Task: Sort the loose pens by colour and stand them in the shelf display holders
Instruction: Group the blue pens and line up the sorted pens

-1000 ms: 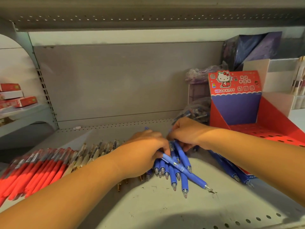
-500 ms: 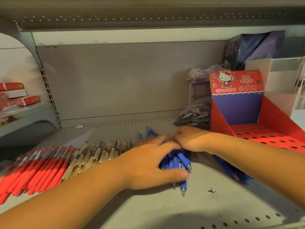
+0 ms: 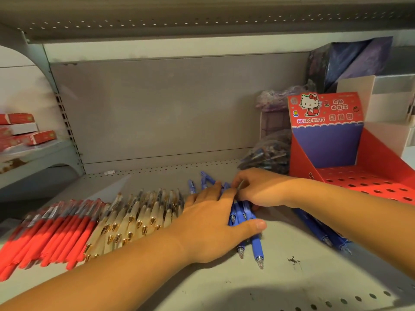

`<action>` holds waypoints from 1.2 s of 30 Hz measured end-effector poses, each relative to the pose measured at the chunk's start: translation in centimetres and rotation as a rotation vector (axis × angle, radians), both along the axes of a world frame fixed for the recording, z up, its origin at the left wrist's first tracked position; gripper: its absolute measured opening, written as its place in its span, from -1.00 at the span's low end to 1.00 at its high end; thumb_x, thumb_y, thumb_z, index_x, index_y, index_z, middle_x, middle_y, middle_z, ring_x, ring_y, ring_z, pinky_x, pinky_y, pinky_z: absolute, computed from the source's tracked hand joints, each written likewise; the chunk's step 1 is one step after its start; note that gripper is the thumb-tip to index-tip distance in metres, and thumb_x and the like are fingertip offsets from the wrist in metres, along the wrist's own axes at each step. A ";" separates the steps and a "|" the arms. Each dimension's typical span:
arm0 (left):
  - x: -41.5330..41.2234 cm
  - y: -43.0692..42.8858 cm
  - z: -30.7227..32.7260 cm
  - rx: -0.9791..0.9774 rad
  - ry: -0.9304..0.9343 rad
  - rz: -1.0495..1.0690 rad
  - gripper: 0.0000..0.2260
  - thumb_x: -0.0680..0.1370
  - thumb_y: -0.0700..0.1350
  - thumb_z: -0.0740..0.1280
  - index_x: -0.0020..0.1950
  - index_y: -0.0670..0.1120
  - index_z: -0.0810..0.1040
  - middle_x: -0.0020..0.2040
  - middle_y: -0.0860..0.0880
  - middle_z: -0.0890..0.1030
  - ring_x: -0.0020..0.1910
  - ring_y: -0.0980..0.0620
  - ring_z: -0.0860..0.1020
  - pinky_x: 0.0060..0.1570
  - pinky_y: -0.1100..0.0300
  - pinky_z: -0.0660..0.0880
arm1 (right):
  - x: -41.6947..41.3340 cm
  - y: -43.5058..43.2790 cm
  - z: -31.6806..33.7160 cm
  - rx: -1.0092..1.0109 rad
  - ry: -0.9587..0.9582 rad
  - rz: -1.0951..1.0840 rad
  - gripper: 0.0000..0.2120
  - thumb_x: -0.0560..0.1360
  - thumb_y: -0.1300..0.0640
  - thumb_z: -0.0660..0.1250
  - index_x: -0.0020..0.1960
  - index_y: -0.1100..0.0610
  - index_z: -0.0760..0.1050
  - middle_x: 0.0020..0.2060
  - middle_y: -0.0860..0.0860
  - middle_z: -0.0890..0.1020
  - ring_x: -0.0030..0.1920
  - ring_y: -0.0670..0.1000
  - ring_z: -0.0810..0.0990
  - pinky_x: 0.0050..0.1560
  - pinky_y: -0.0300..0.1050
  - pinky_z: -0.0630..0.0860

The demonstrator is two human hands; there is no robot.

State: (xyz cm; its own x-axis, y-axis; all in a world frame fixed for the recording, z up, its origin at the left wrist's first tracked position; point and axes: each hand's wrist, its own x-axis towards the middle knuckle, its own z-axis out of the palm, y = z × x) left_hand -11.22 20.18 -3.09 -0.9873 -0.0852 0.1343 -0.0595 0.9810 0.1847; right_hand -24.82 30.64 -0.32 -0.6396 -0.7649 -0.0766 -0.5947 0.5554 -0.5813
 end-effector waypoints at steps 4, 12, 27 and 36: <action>1.1 -0.4 0.9 0.097 0.071 -0.195 -0.31 0.37 0.50 0.26 0.42 0.29 0.20 0.36 0.24 0.35 0.35 0.13 0.33 0.43 -0.01 0.23 | -0.4 0.2 0.0 0.024 0.032 -0.016 -0.73 0.52 0.33 0.21 0.11 0.07 0.54 -0.01 0.09 0.67 -0.01 0.10 0.68 0.06 0.12 0.63; 0.8 0.5 -0.2 -0.250 0.070 -0.348 -0.34 0.47 0.48 0.13 0.50 0.23 0.21 0.55 0.07 0.19 0.49 0.08 0.13 0.45 0.14 -0.15 | -1.6 -0.9 0.3 -0.067 -0.132 0.033 -0.68 0.67 0.04 0.10 0.33 0.12 0.47 0.14 0.11 0.60 -0.09 0.03 0.65 -0.21 -0.23 0.60; -0.6 0.6 -0.3 -0.301 0.104 -0.310 -0.45 0.54 0.41 0.10 0.45 0.19 0.37 0.50 0.08 0.34 0.46 0.06 0.28 0.45 0.06 0.12 | -3.1 -2.0 1.2 0.032 -0.062 0.025 -0.45 0.62 -0.29 0.01 0.16 0.06 0.60 0.16 -0.04 0.60 0.00 0.02 0.66 -0.08 -0.17 0.55; -0.5 0.8 -0.4 -0.327 0.106 -0.301 -0.47 0.55 0.41 0.07 0.40 0.18 0.40 0.39 0.08 0.42 0.36 0.05 0.36 0.40 0.05 0.22 | -2.5 -2.1 1.2 0.200 -0.045 0.096 -0.18 0.52 -0.47 -0.18 0.30 0.05 0.56 0.13 0.00 0.66 0.08 -0.03 0.64 0.18 -0.09 0.49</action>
State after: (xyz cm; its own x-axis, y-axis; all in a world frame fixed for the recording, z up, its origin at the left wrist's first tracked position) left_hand -11.74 20.98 -3.49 -0.9408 0.2675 0.2080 0.2401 0.9595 -0.1476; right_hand -27.33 28.58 0.89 -0.5568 -0.7889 -0.2600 -0.6264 0.6044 -0.4923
